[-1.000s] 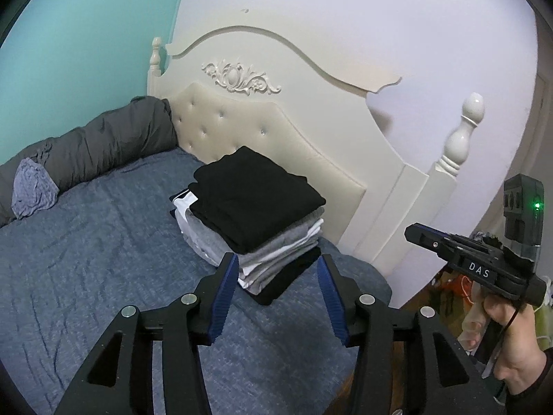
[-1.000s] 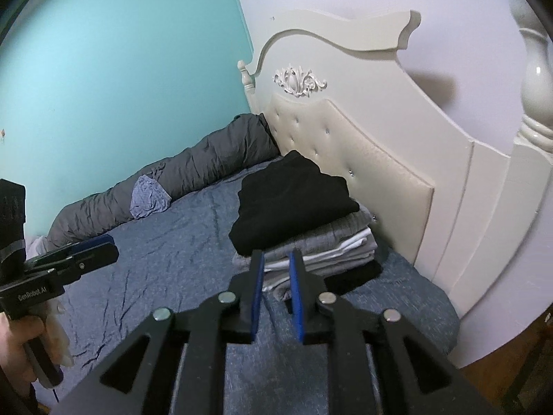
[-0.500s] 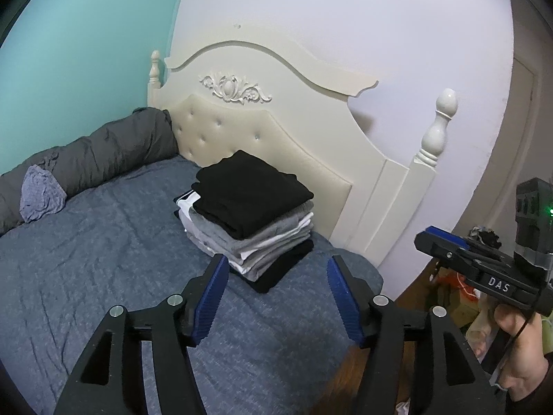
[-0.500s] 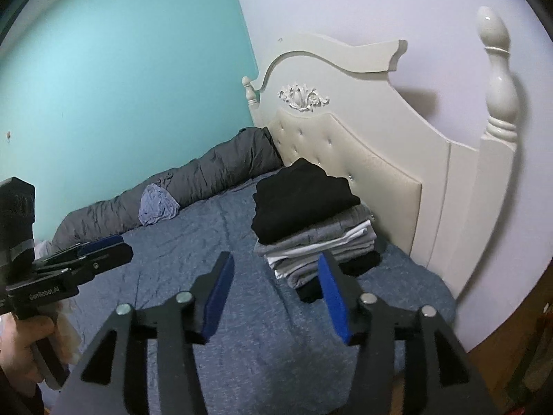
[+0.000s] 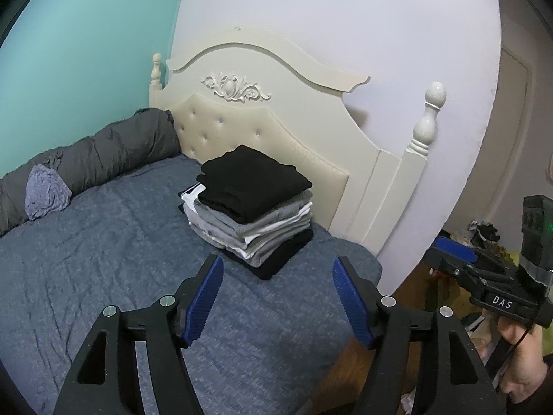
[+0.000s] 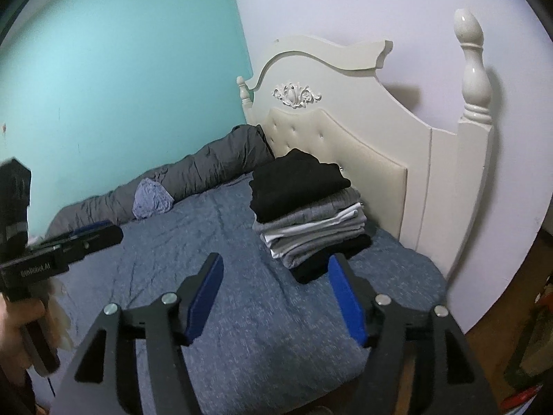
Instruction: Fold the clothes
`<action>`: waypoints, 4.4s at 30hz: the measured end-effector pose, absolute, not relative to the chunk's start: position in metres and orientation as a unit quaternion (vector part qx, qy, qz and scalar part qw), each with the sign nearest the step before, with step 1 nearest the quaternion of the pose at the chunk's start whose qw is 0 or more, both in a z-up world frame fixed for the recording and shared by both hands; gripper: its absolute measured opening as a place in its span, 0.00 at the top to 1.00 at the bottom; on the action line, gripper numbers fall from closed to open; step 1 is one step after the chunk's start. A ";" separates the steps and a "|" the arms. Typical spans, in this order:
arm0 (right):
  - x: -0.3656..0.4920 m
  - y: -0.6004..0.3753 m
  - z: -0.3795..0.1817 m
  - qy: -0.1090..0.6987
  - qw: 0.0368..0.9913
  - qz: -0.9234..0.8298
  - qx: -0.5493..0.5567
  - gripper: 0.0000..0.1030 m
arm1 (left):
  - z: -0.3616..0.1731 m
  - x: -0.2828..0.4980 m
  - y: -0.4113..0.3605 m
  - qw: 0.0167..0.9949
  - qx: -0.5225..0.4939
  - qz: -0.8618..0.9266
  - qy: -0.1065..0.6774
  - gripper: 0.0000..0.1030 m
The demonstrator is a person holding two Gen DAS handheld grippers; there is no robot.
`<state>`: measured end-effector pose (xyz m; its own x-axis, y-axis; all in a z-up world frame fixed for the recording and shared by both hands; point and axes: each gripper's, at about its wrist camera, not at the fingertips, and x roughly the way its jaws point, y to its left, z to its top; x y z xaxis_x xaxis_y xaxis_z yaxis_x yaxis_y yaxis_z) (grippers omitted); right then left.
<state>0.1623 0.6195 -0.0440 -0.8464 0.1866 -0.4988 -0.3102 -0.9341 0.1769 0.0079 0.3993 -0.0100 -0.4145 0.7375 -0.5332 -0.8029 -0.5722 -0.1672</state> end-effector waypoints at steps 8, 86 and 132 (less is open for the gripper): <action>0.181 0.605 -0.048 0.129 0.143 0.952 -0.239 0.32 | -0.019 0.015 0.387 0.459 -0.287 0.839 0.058 0.28; 0.233 0.529 -0.069 0.098 0.166 0.955 -0.223 0.02 | -0.053 0.069 0.312 0.442 -0.279 0.850 0.065 0.00; 0.229 0.528 -0.079 0.097 0.166 0.953 -0.233 0.01 | -0.051 0.072 0.302 0.449 -0.276 0.847 0.062 0.00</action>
<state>0.2290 0.5283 -0.0786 -0.8362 0.2709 -0.4768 -0.3617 -0.9260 0.1082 0.0719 0.3023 -0.0515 -0.4439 0.7272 -0.5236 -0.7955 -0.5887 -0.1433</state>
